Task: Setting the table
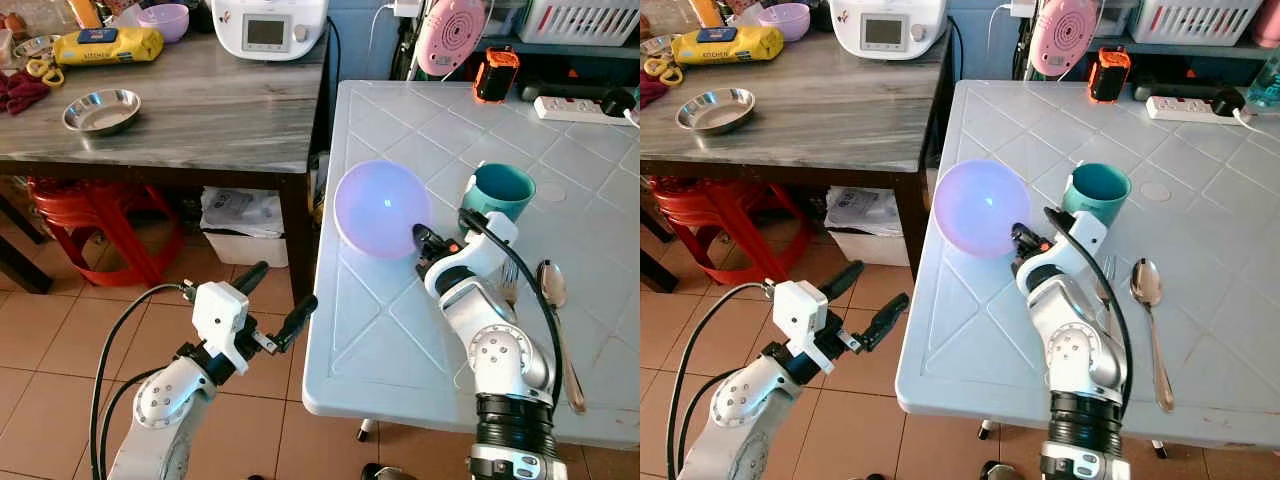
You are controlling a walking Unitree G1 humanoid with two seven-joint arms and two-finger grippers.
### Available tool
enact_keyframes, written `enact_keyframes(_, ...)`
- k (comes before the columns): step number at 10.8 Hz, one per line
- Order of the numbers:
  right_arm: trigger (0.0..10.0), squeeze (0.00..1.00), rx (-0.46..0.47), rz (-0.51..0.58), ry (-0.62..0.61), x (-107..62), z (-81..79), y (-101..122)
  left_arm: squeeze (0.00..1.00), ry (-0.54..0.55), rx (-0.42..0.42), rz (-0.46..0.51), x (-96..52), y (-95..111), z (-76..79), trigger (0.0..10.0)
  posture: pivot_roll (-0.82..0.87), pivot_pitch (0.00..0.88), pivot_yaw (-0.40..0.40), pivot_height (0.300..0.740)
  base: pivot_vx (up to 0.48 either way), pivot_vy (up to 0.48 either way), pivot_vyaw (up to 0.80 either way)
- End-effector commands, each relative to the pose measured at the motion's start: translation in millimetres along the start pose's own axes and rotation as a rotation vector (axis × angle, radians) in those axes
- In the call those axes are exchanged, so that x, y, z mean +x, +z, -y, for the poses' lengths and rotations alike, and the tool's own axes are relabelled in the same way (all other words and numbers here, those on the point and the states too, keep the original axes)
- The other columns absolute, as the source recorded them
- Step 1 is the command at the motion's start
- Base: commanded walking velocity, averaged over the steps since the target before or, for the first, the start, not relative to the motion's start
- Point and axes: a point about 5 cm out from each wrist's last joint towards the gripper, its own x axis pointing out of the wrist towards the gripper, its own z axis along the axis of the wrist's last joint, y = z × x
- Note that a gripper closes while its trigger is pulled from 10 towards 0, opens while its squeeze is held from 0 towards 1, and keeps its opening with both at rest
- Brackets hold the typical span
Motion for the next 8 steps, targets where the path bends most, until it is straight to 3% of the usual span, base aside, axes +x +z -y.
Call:
enact_keyframes(1, 0.0, 0.00, 0.004, -0.004, -0.034, 0.0, 6.7, -2, 0.00, -0.003, -0.003, -0.007, -2.1, 0, 1.3, 10.0, -0.04, 0.156, 0.039, 0.740, 0.000, 0.000, 0.00)
enact_keyframes(6, 0.0, 0.00, -0.001, 0.001, -0.049, 2.3, 10.6, 0, 0.00, -0.004, 0.004, -0.016, -1.8, -3, 1.6, 10.0, -0.04, 0.152, 0.033, 0.740, 0.000, 0.000, 0.00)
enact_keyframes(8, 0.0, 0.00, -0.079, 0.047, 0.009, 0.9, -1.2, 8, 0.00, 0.016, 0.020, -0.011, -1.1, -5, -1.1, 10.0, -0.04, 0.149, 0.034, 0.740, 0.000, 0.000, 0.00)
